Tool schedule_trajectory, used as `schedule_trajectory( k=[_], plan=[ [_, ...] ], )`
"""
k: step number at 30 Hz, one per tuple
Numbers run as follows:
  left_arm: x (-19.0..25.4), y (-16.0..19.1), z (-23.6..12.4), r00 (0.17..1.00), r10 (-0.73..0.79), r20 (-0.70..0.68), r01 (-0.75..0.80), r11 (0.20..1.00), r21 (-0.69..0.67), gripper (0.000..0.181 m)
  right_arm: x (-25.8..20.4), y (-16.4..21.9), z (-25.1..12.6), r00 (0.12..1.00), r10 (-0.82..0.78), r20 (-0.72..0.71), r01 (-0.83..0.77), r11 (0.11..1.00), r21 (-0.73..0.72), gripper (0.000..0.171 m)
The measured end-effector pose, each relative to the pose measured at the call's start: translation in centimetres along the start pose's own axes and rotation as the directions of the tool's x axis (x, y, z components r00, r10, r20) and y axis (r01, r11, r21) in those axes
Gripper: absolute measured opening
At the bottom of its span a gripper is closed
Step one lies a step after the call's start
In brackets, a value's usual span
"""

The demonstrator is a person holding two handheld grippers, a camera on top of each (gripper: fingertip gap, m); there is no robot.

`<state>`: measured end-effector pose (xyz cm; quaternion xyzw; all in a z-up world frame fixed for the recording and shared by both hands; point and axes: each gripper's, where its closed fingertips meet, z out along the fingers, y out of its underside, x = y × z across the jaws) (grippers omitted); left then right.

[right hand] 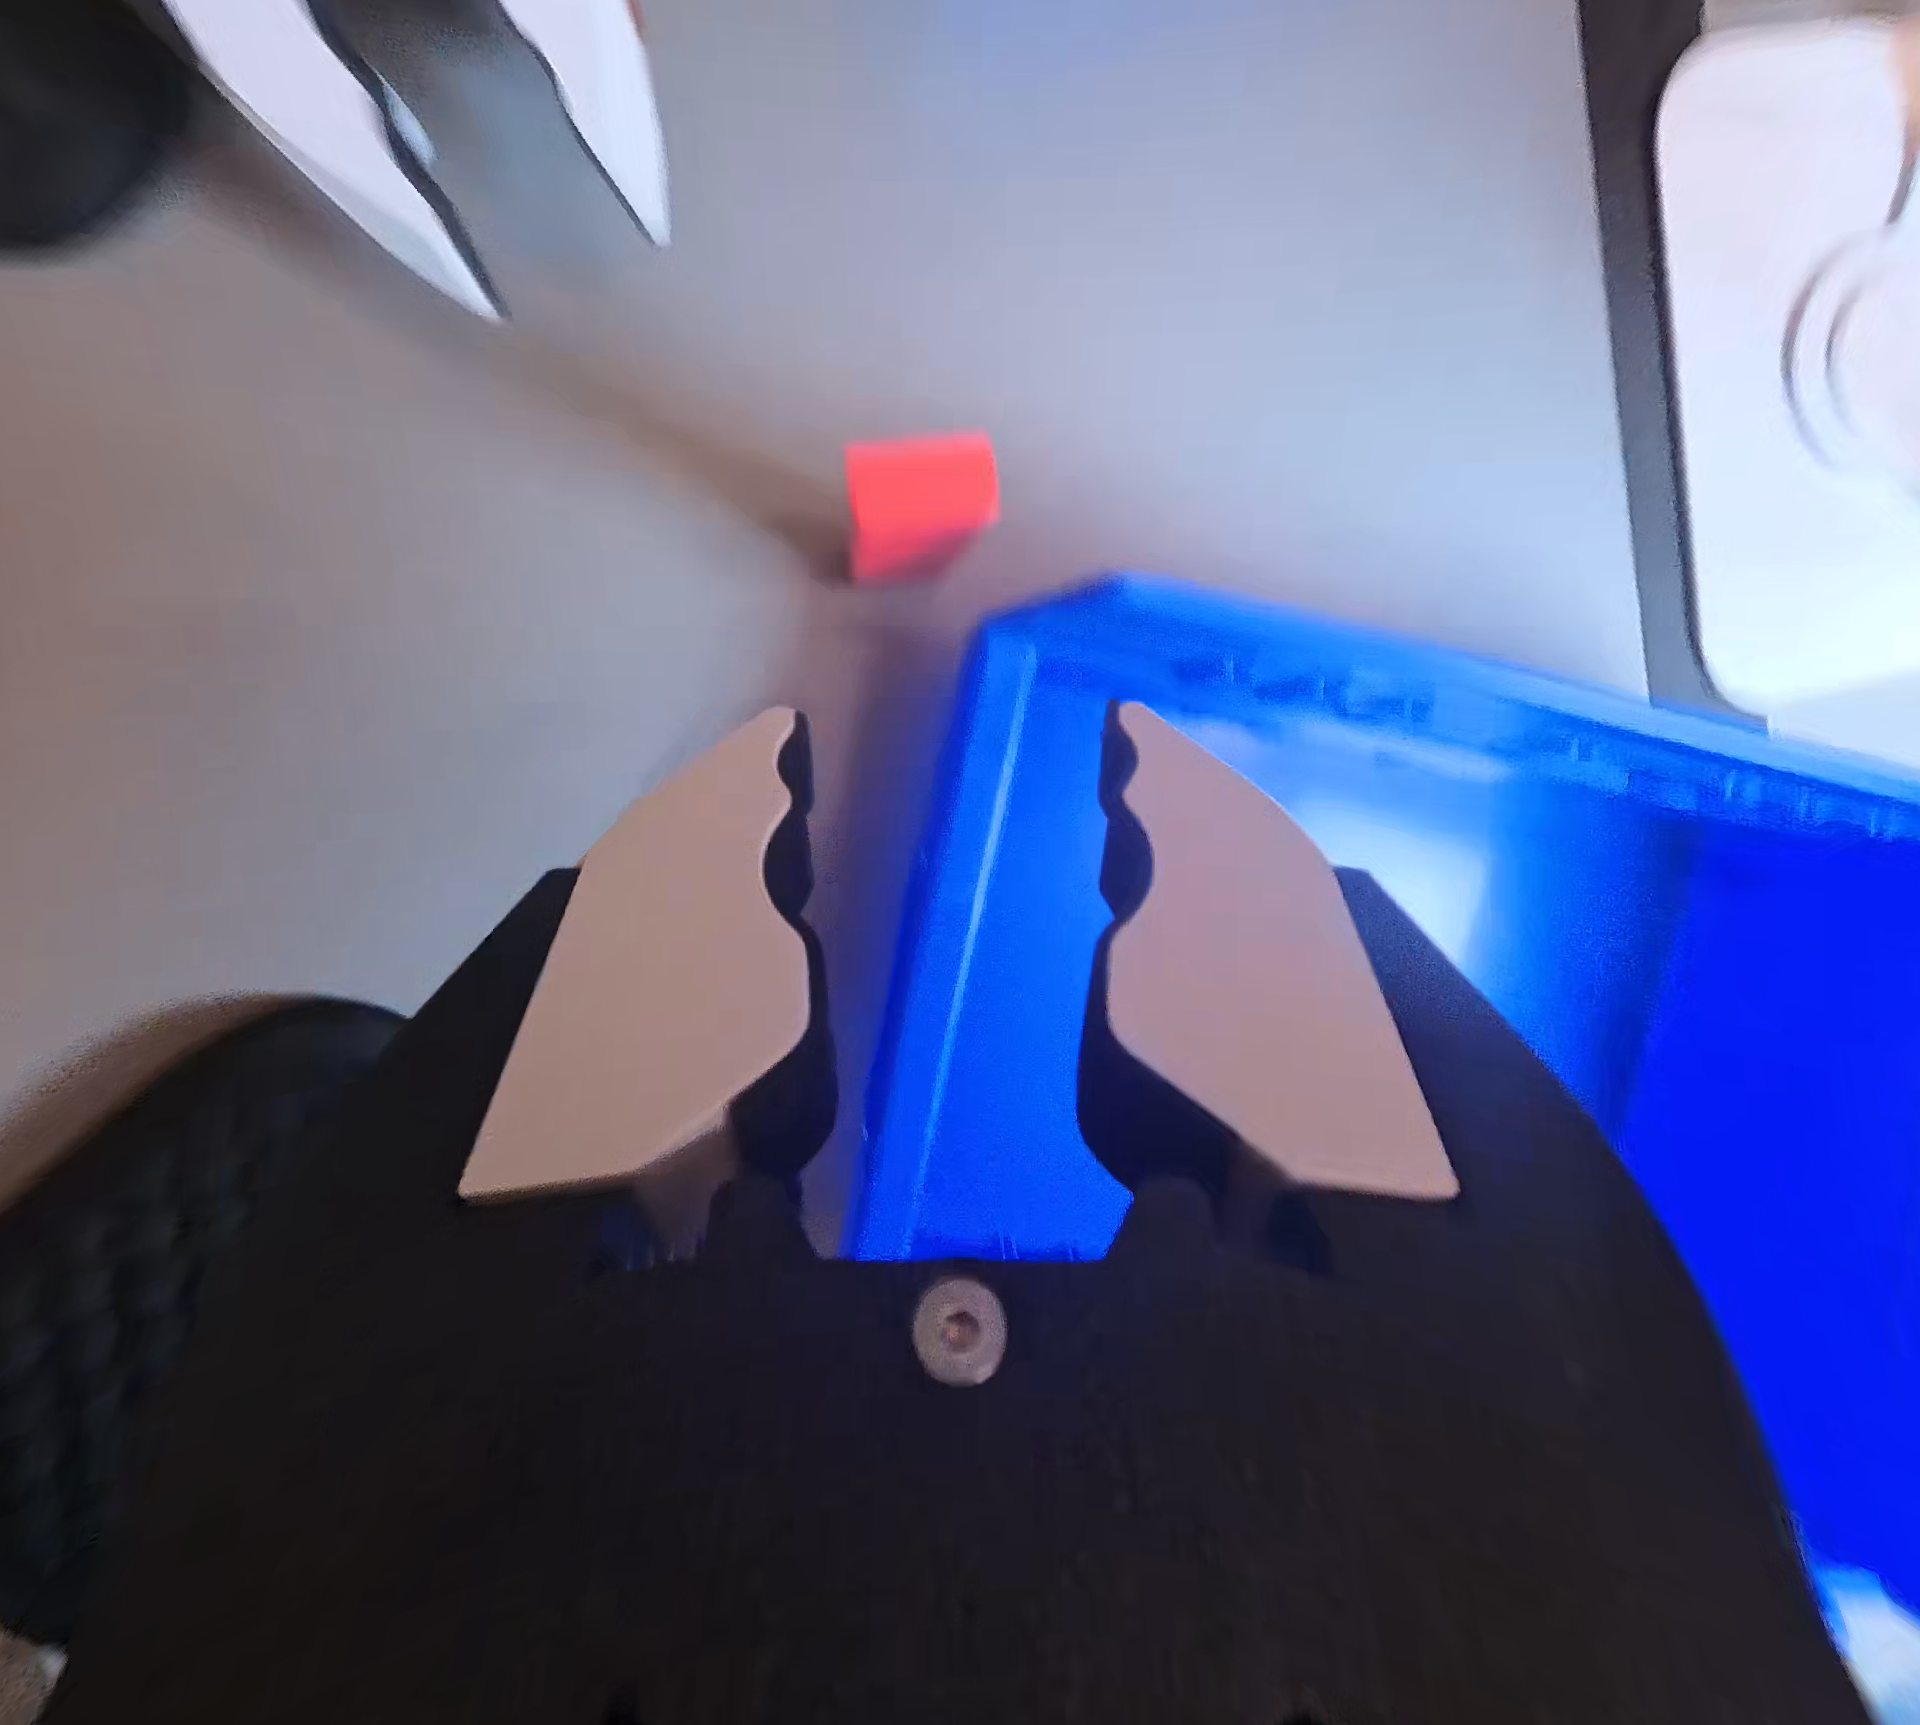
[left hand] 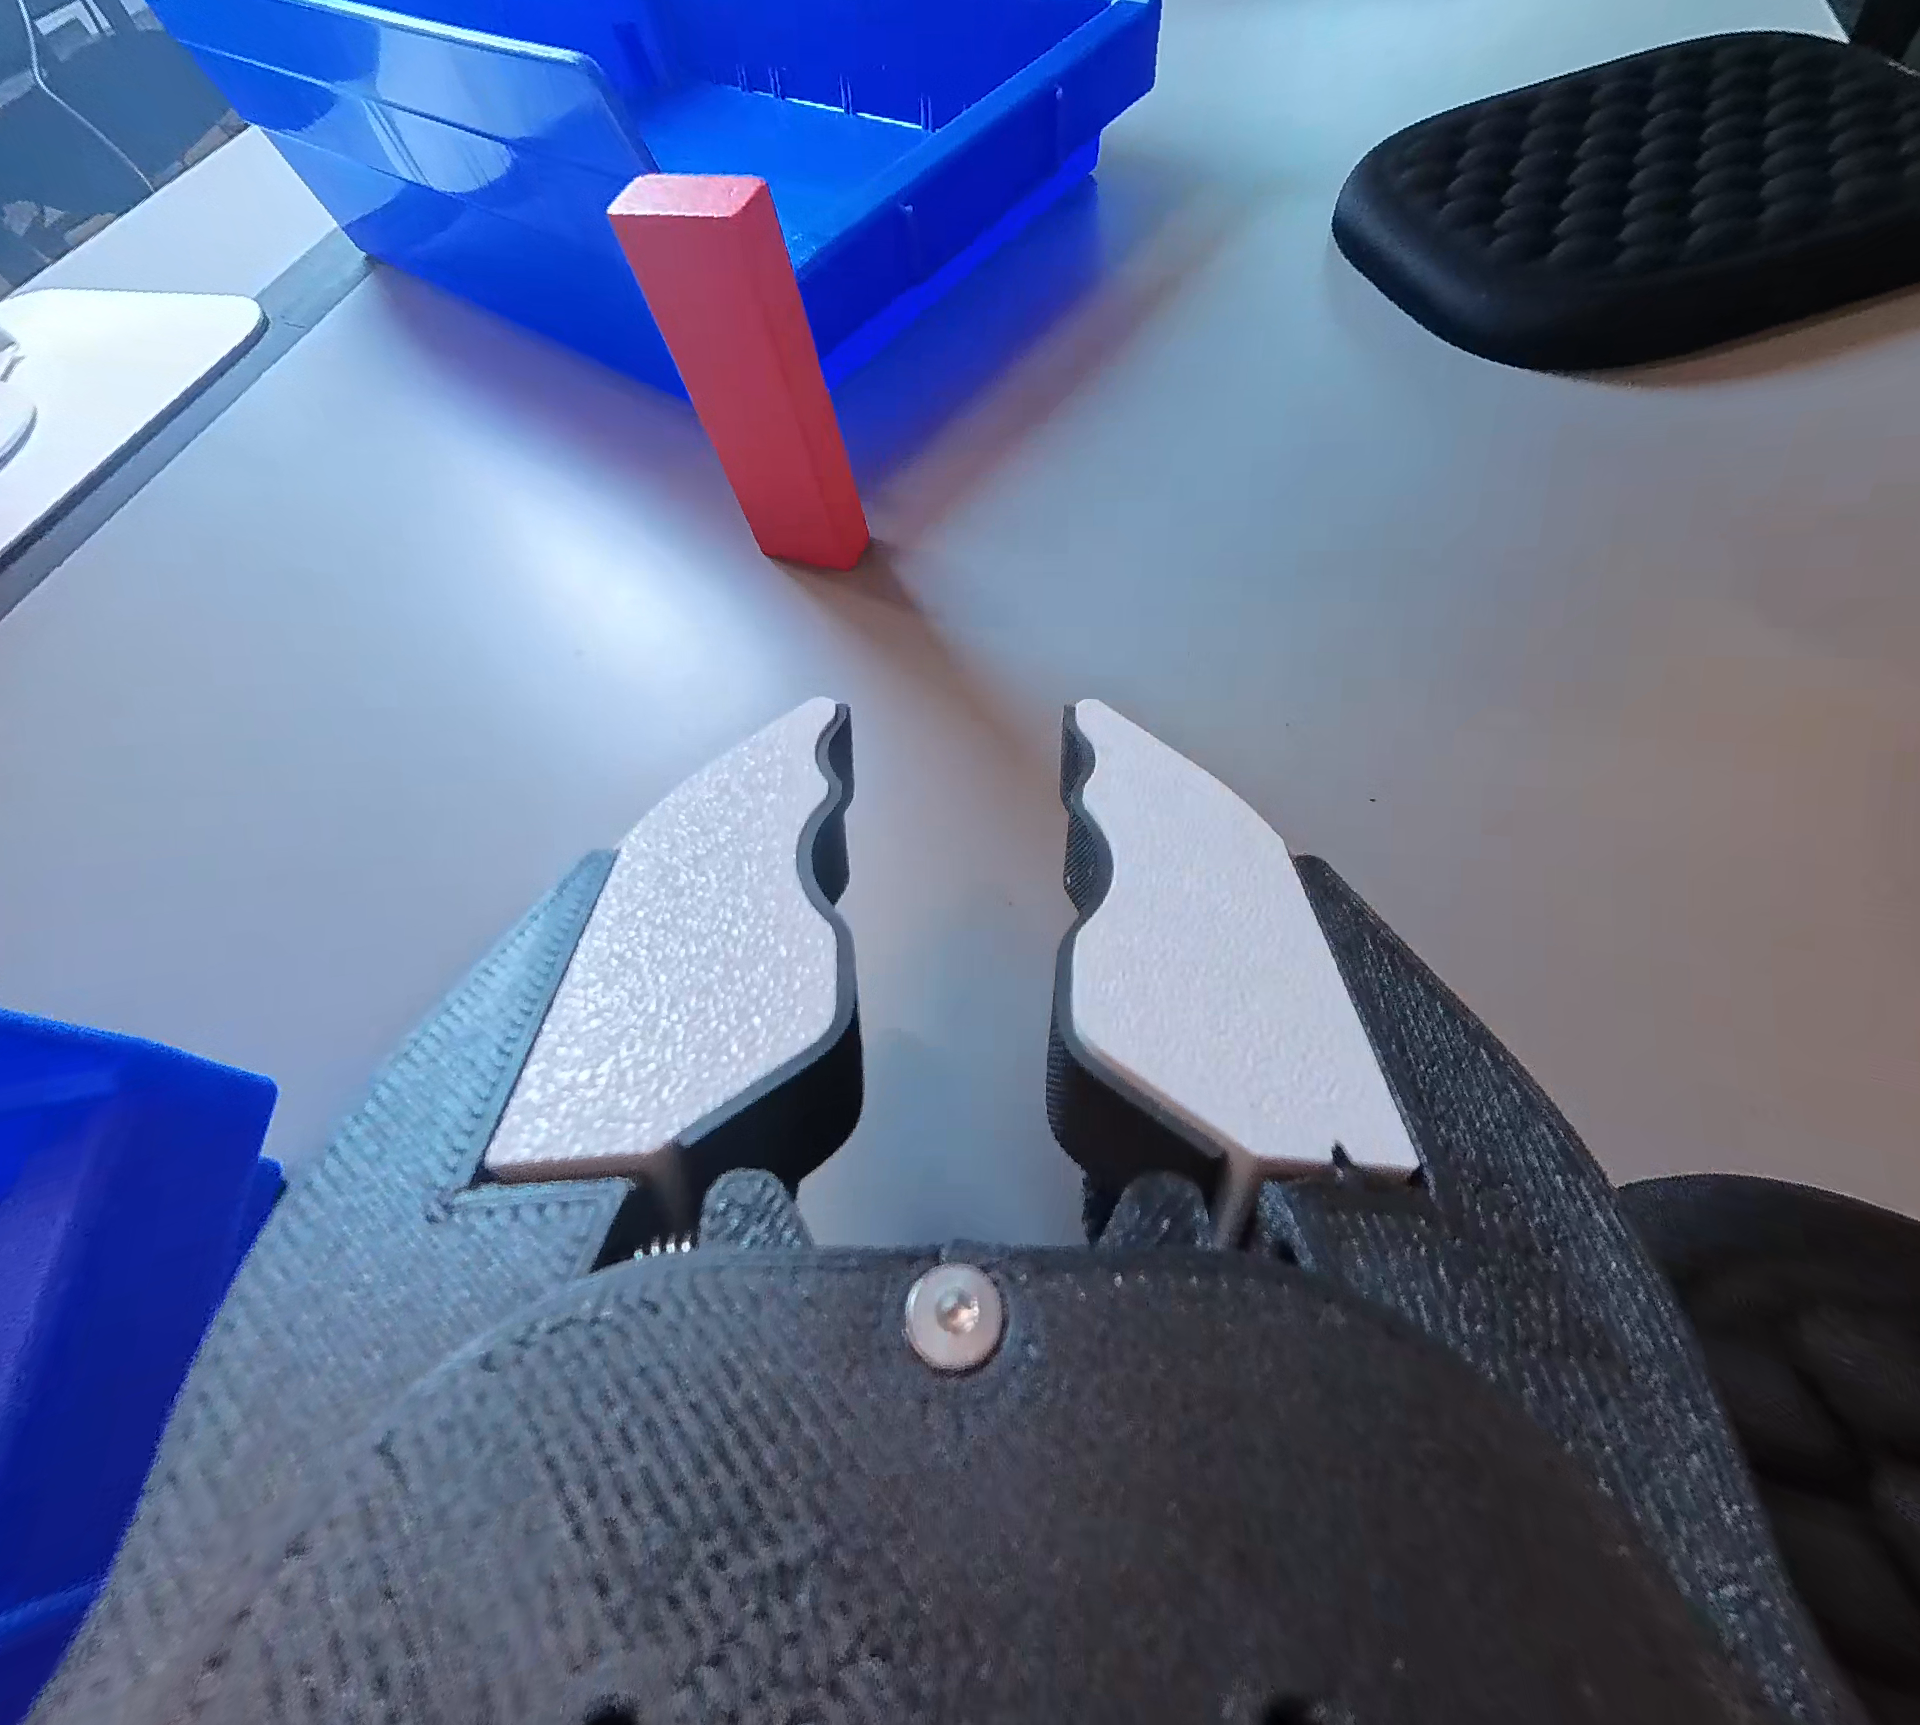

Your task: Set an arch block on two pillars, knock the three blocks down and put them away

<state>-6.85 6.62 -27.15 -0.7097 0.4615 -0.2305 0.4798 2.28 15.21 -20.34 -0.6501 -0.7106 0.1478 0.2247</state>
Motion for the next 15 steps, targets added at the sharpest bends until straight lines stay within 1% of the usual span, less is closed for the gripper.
schedule_trajectory(
  k=[2, 5, 6, 7, 9, 11, 13, 15],
  plan=[
    [0.1, 0.0, 0.0, 1.0, -0.001, -0.003, 0.001, 1.0, 0.001, 0.038, 0.1, 3.4, 1.1, 0.999, 0.022, -0.033, -0.026, 0.991, -0.134, 0.06],
    [0.1, 0.1, 0.1, 1.0, 0.004, -0.005, -0.004, 1.0, -0.006, 0.038, -0.1, 7.4, 3.4, 0.997, 0.051, -0.055, -0.064, 0.962, -0.264, 0.061],
    [0.2, 0.2, 0.1, 1.0, 0.005, -0.005, -0.005, 1.0, -0.006, 0.038, 0.0, 8.4, 4.1, 0.996, 0.056, -0.069, -0.074, 0.954, -0.29, 0.052],
    [0.2, 0.2, 0.2, 1.0, 0.003, -0.006, -0.003, 1.0, -0.007, 0.038, 0.1, 9.3, 4.6, 0.994, 0.064, -0.087, -0.088, 0.945, -0.315, 0.038],
    [0.1, 0.4, 0.2, 1.0, -0.003, -0.008, 0.003, 1.0, -0.013, 0.037, 0.0, 10.6, 5.0, 0.993, 0.074, -0.097, -0.103, 0.935, -0.34, 0.025],
    [0.0, 0.4, 0.2, 1.0, -0.007, -0.006, 0.007, 1.0, -0.009, 0.036, -0.1, 11.5, 4.5, 0.991, 0.082, -0.106, -0.115, 0.928, -0.354, 0.024],
    [-0.1, 0.3, 0.2, 1.0, -0.014, -0.005, 0.014, 1.0, -0.005, 0.036, 0.4, 13.3, 3.5, 0.988, 0.076, -0.131, -0.123, 0.908, -0.401, 0.024],
    [-0.1, 0.3, 0.2, 1.0, -0.019, -0.005, 0.019, 1.0, -0.003, 0.036, 1.0, 14.7, 2.7, 0.983, 0.099, -0.154, -0.155, 0.9, -0.408, 0.025]
  ],
)
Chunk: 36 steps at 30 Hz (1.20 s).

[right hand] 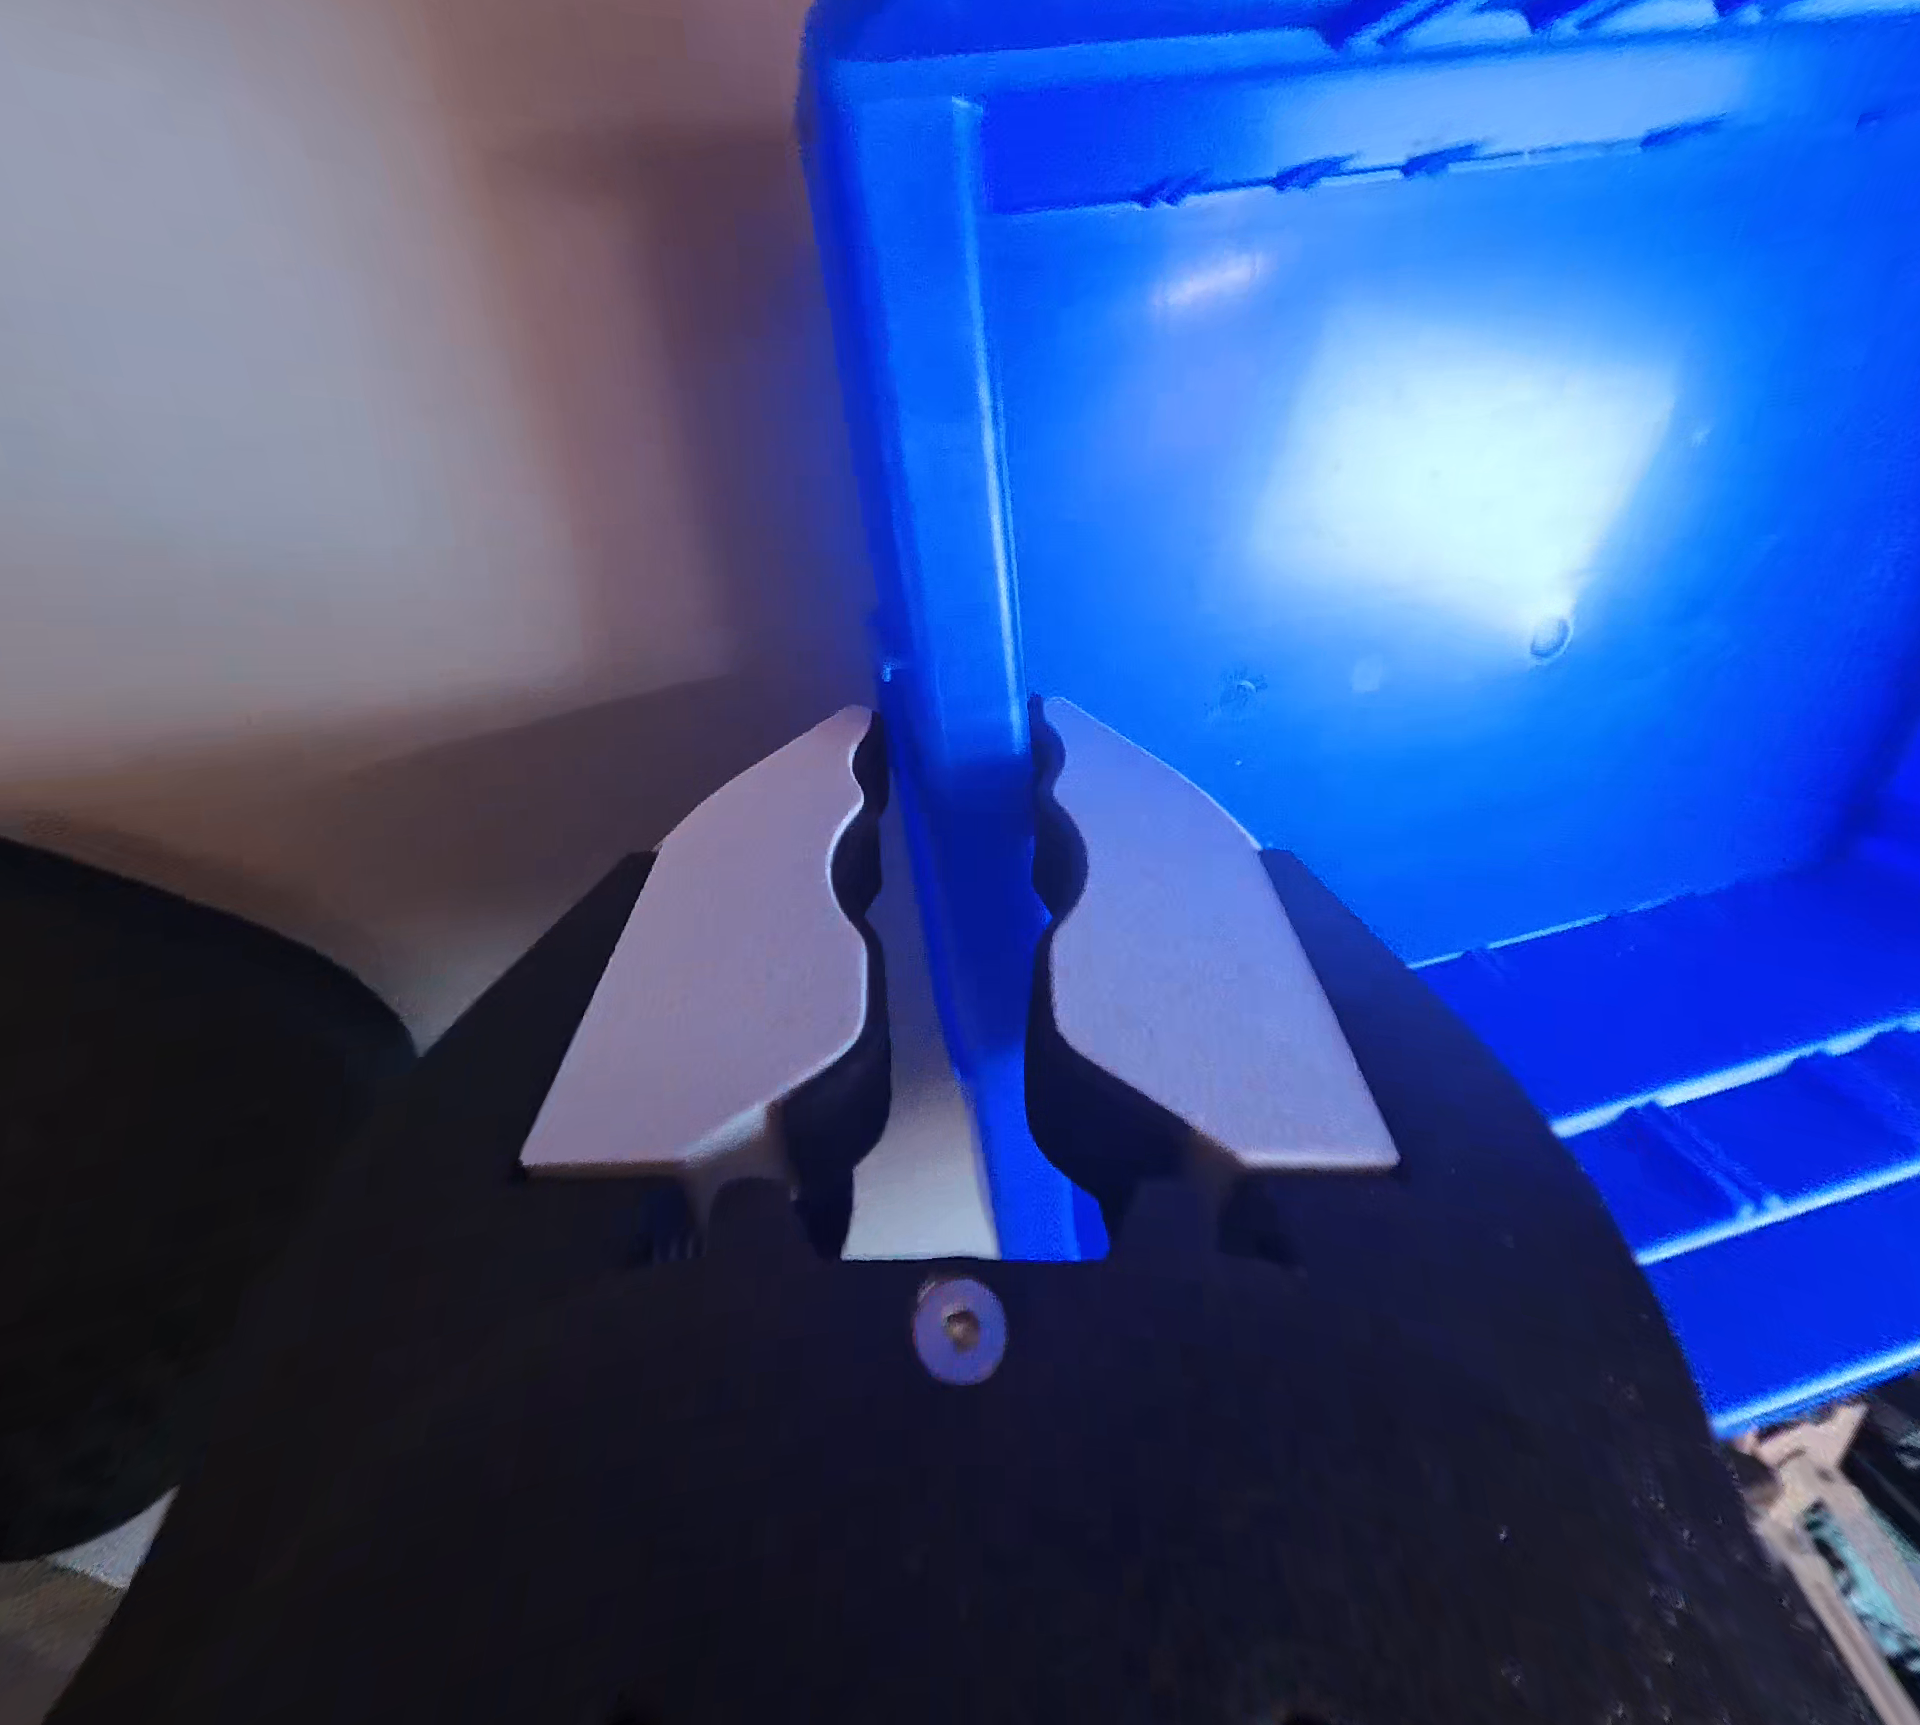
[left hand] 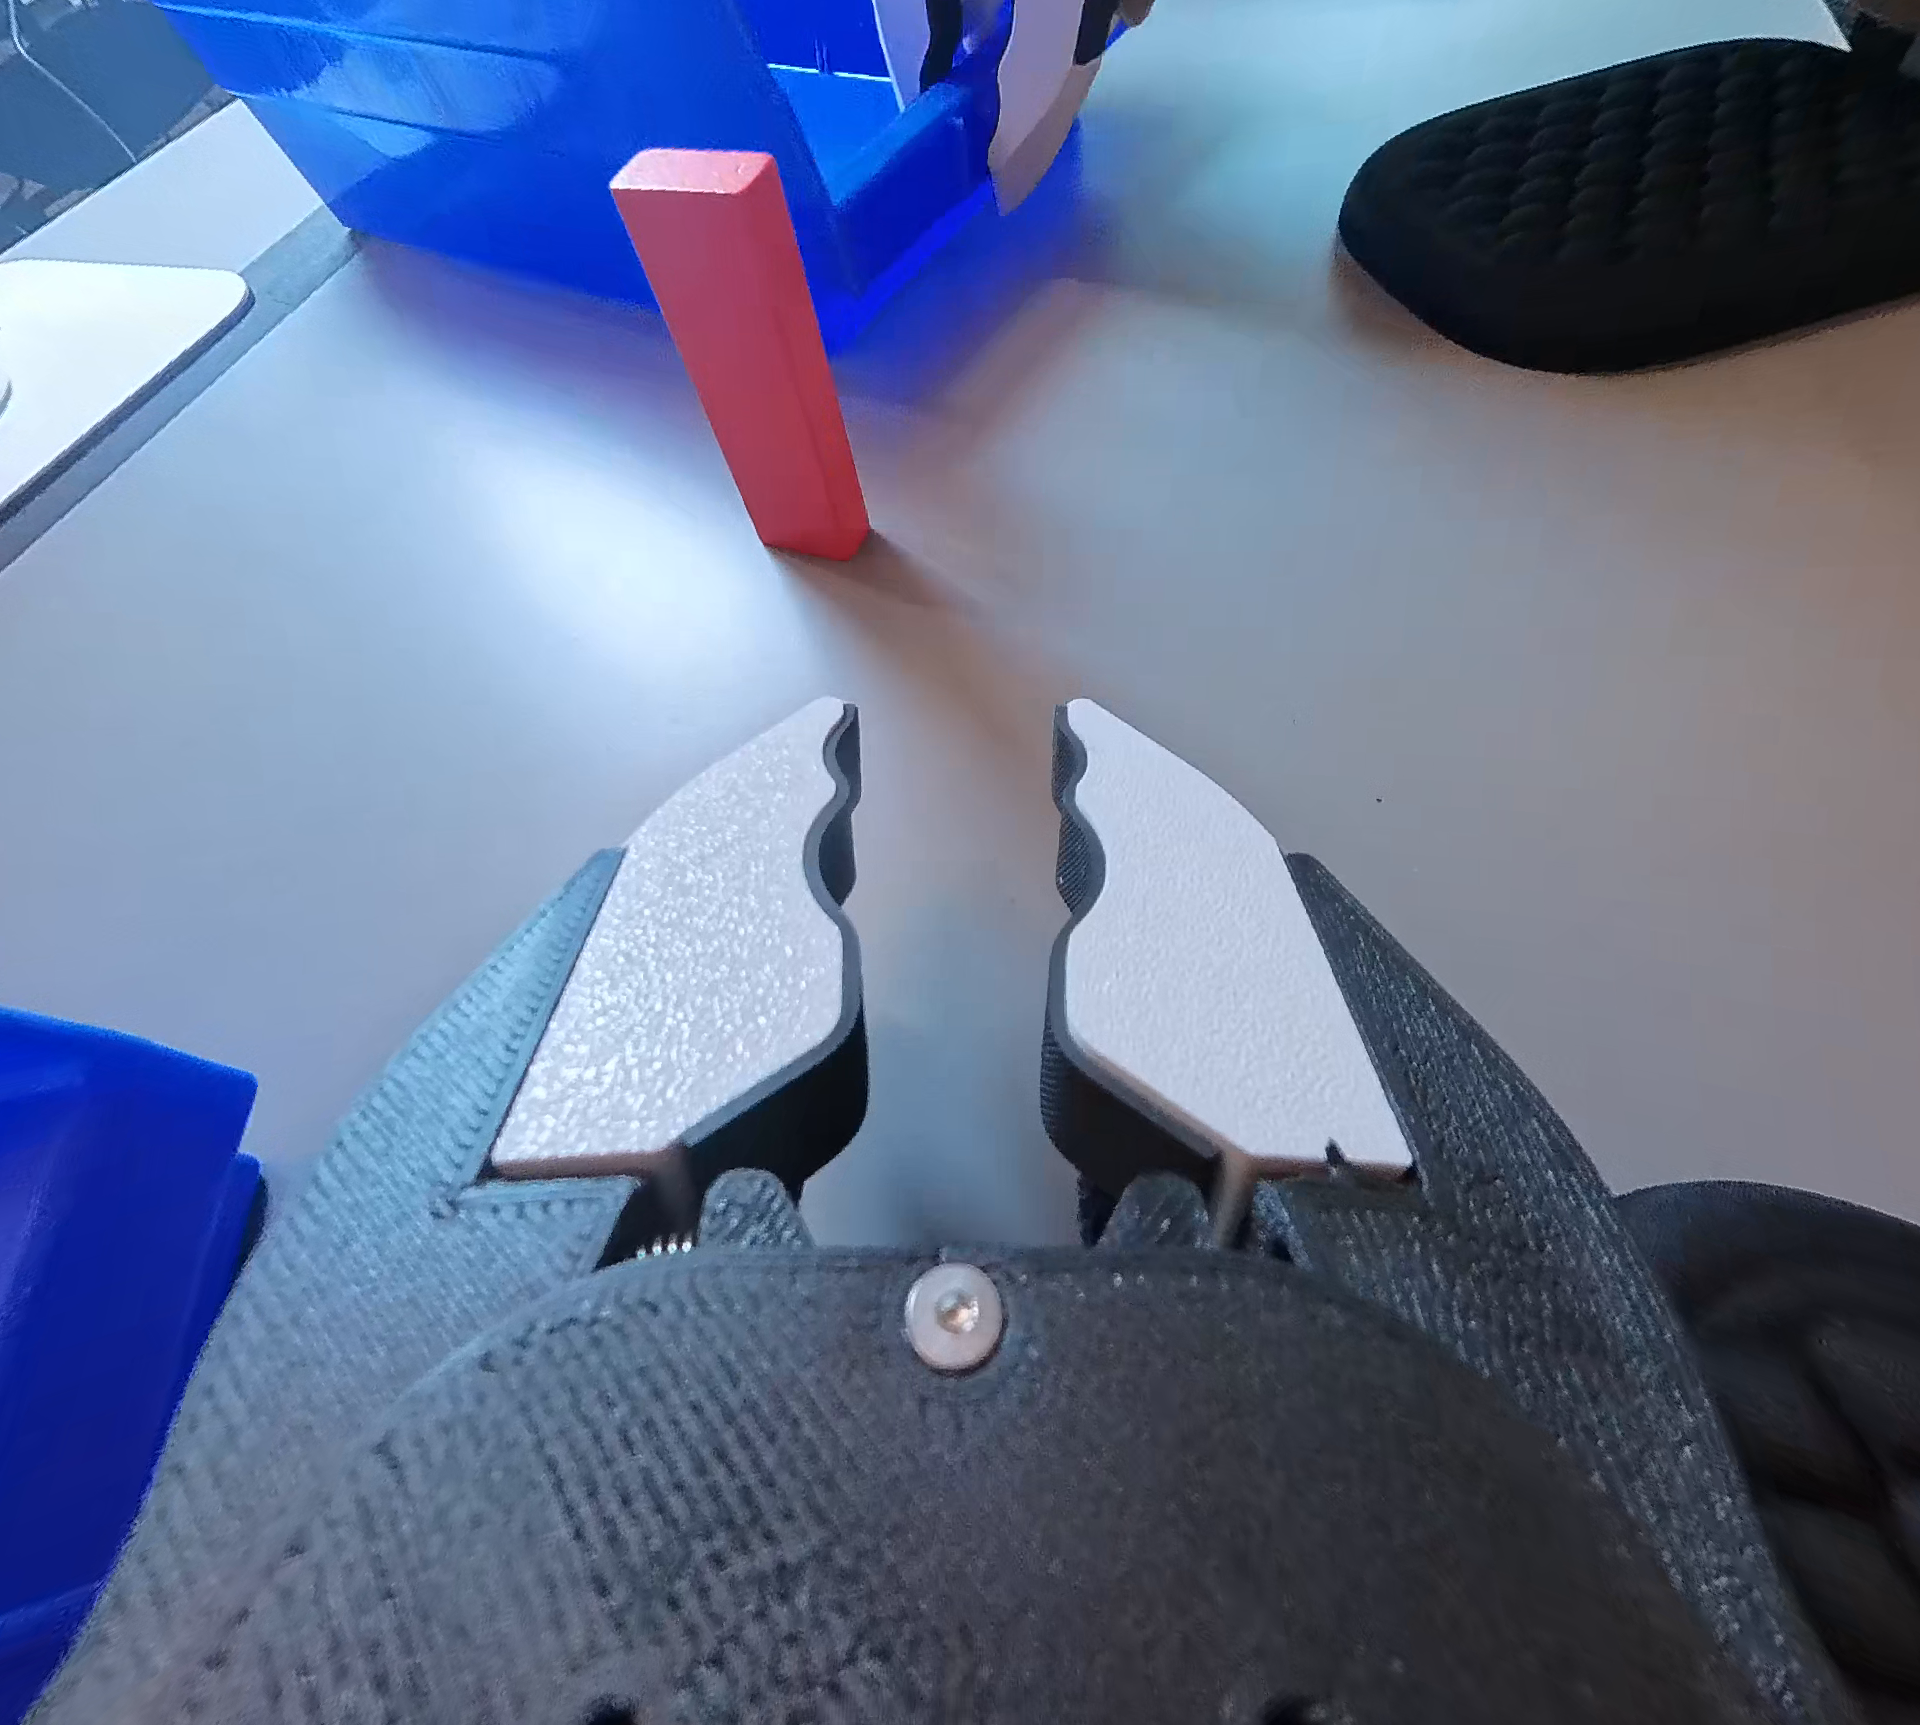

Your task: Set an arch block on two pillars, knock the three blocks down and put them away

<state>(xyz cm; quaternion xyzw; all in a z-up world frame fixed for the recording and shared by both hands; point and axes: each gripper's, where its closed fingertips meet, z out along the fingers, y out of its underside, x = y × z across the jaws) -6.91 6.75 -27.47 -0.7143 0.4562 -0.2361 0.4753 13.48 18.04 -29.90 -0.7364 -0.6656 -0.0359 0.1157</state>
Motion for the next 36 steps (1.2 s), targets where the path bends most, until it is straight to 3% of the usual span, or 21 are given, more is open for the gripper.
schedule_trajectory(
  k=[14, 17, 20, 24, 30, 34, 36],
  plan=[
    [0.2, 0.3, 0.2, 1.0, 0.02, -0.001, -0.02, 0.999, -0.025, 0.033, 5.4, 5.5, 0.3, 0.993, 0.091, -0.075, -0.091, 0.996, 0.005, 0.029],
    [0.3, 0.4, 0.3, 1.0, 0.022, -0.003, -0.022, 0.999, -0.031, 0.033, 5.5, 5.6, -1.5, 0.982, 0.155, -0.107, -0.155, 0.988, 0.006, 0.041],
    [0.3, 0.5, 0.4, 1.0, 0.017, -0.007, -0.018, 0.999, -0.041, 0.032, 4.0, 1.1, -6.2, 0.983, 0.145, -0.109, -0.122, 0.973, 0.195, 0.045],
    [0.3, 0.6, 0.4, 1.0, 0.019, -0.005, -0.019, 0.999, -0.047, 0.032, -0.3, -6.8, -10.1, 0.994, -0.037, -0.1, 0.071, 0.928, 0.365, 0.052],
    [0.6, 0.7, 0.5, 0.998, 0.059, -0.007, -0.059, 0.997, -0.057, 0.031, -3.4, -14.3, -7.8, 0.987, -0.161, -0.005, 0.151, 0.911, 0.383, 0.06],
    [0.9, 0.8, 0.4, 0.997, 0.076, -0.02, -0.077, 0.995, -0.058, 0.031, -3.4, -14.8, -4.7, 0.984, -0.179, 0.021, 0.163, 0.934, 0.317, 0.059],
    [1.0, 0.8, 0.5, 0.996, 0.082, -0.024, -0.083, 0.995, -0.062, 0.031, -4.0, -15.3, -4.4, 0.981, -0.182, 0.072, 0.143, 0.916, 0.376, 0.054]
  ],
)
